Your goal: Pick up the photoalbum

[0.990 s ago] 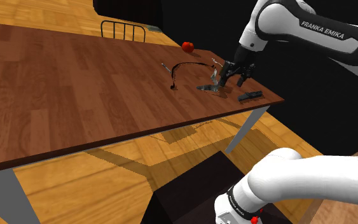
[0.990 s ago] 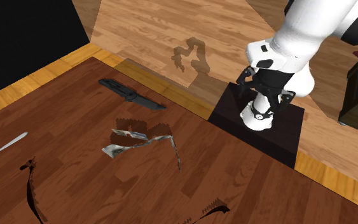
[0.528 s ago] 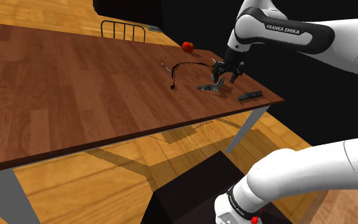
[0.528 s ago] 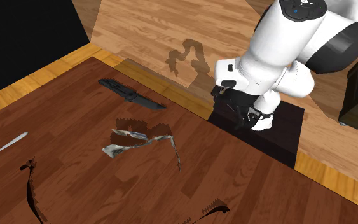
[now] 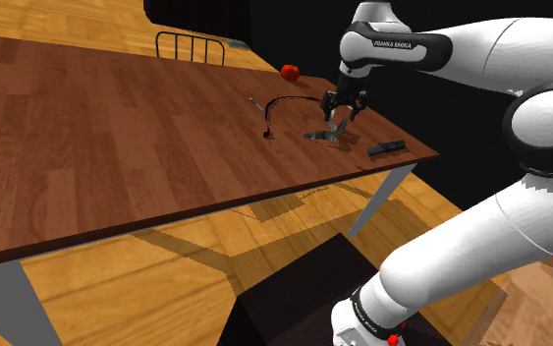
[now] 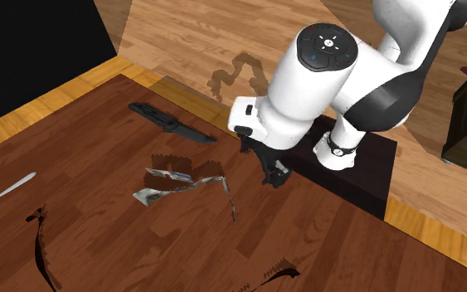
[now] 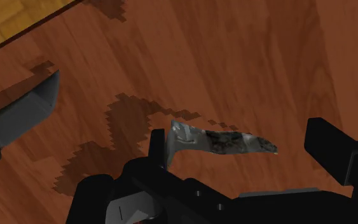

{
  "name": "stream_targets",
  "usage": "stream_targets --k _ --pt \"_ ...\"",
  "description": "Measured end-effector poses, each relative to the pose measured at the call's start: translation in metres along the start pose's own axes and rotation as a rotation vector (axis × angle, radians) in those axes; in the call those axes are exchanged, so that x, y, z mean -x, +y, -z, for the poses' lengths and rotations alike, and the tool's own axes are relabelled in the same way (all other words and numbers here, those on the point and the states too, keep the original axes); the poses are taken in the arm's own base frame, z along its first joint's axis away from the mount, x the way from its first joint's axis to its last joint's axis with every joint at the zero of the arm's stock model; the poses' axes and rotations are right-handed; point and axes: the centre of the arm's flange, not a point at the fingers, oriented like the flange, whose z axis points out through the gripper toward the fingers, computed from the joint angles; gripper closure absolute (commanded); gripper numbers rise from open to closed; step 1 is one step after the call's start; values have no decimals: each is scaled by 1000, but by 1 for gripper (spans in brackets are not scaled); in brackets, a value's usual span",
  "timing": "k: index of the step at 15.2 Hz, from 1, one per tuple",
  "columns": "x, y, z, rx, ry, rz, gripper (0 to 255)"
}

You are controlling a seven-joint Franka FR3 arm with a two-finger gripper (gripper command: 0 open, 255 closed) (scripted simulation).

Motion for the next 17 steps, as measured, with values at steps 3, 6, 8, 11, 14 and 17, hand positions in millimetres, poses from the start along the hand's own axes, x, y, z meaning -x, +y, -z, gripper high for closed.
stream_targets --k 3,6,8,11,14,17 --pt "-34 10 -19 29 2 -38 0" --pt "-67 19 -30 59 4 -75 0" --pt "-89 27 -37 77 6 -100 0" --pt "-122 43 -53 107 8 -138 0" --pt "-137 48 -65 119 8 -153 0" --pt "-138 45 -80 121 8 -155 0"
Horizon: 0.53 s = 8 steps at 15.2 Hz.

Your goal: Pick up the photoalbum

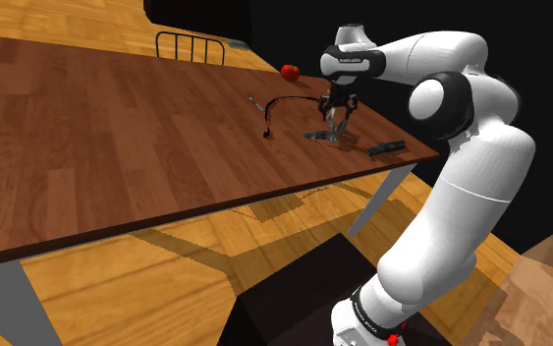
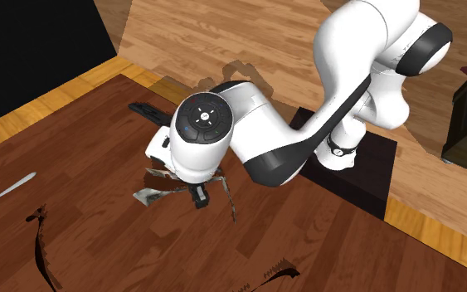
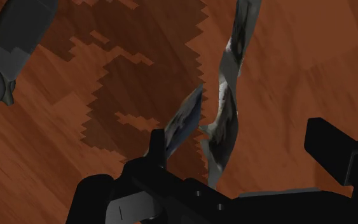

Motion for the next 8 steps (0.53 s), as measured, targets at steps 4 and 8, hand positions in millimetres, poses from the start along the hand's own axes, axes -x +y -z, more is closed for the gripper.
stream_targets --k 4,8 --pt "1 -6 -15 0 0 0 255" --pt "1 -6 -17 0 0 -1 255"
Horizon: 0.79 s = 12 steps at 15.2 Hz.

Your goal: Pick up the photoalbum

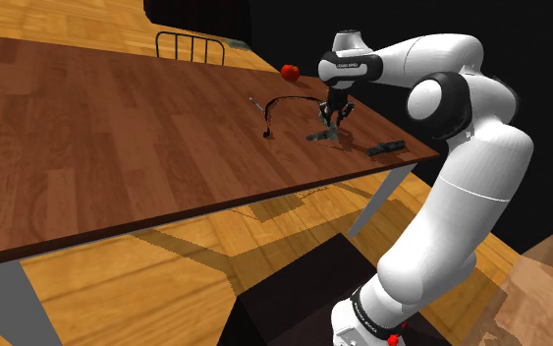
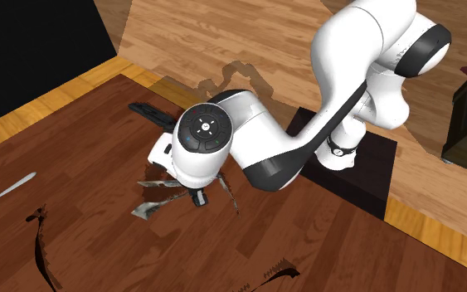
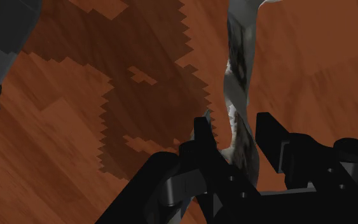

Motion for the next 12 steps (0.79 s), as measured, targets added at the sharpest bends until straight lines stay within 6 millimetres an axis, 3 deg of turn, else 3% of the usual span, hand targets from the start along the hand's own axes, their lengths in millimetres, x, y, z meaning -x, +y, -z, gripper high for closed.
stream_targets --k 7,12 --pt "0 1 2 0 0 0 255" --pt "-1 9 26 0 0 1 255"
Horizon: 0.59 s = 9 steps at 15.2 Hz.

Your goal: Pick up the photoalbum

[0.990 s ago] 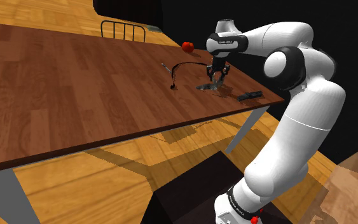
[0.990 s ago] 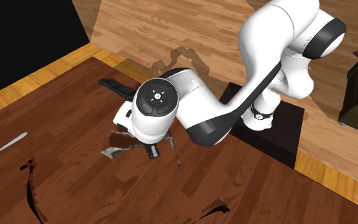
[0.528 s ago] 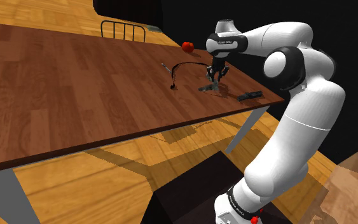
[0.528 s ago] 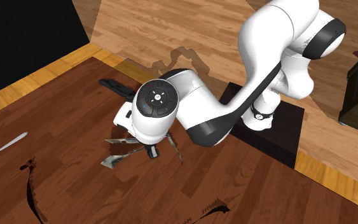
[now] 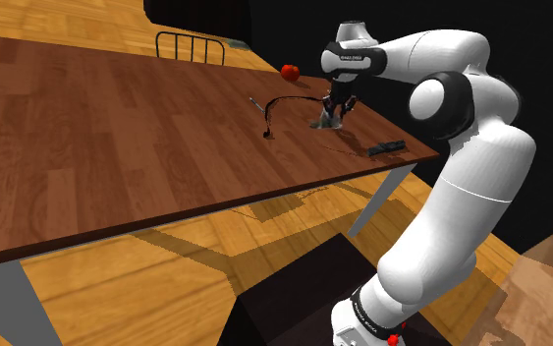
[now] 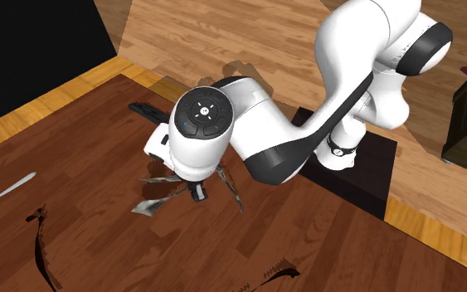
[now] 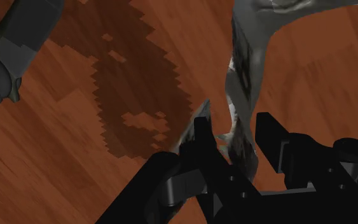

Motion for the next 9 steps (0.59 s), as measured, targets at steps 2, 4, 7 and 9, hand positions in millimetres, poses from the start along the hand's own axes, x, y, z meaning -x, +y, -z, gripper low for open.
stream_targets --k 2,4,7,9 --pt "-2 3 9 0 0 0 255" --pt "-3 7 19 0 0 0 255" --pt "-4 12 35 0 0 0 255" --pt "-5 15 43 0 0 0 255"
